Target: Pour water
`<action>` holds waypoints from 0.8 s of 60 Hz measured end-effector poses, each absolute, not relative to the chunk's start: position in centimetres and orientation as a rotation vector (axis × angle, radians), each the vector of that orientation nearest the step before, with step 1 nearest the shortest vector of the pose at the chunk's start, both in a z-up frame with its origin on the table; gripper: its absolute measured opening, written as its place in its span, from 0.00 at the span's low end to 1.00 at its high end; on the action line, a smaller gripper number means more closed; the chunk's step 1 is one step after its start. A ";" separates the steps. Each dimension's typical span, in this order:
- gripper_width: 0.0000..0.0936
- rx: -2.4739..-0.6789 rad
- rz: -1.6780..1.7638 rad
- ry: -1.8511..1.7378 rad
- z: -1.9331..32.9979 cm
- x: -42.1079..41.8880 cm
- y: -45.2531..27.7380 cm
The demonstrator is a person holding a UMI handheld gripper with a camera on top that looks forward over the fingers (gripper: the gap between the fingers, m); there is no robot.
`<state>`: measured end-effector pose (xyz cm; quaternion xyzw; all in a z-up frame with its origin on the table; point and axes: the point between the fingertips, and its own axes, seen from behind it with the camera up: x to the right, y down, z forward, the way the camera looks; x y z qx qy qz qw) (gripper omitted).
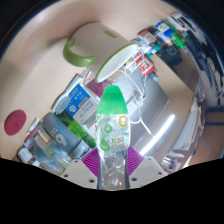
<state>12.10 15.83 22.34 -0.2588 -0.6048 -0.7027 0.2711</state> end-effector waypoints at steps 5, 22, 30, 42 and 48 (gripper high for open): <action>0.33 -0.640 -1.933 -1.668 22.5 11.5 16.1; 0.33 -0.632 -1.911 -1.705 21.7 10.7 16.4; 0.33 -0.813 -1.768 -1.549 22.4 11.7 16.3; 0.33 -1.481 -0.943 -0.752 21.0 18.5 15.0; 0.33 -1.669 -0.455 -0.355 16.7 20.8 13.9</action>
